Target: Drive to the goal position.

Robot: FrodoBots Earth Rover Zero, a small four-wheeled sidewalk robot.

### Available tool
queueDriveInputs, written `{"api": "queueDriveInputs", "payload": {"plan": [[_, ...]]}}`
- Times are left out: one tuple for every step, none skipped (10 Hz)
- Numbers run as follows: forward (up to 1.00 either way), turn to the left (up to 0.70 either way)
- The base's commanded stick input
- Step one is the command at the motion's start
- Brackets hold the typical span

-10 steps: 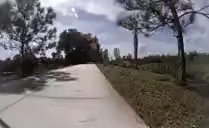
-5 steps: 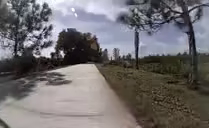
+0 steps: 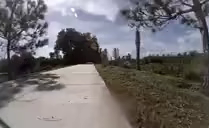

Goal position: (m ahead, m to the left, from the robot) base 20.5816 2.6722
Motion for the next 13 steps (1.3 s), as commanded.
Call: {"api": "queueDriveInputs", "payload": {"plan": [[0.83, 0.10], [0.82, 0.29], [0.81, 0.32], [0.81, 0.32], [0.81, 0.32], [0.81, 0.32], [0.81, 0.32], [0.81, 0.29], [0.81, 0.13], [0.81, 0.00], [0.81, 0.00], [0.82, 0.00], [0.82, 0.00]]}}
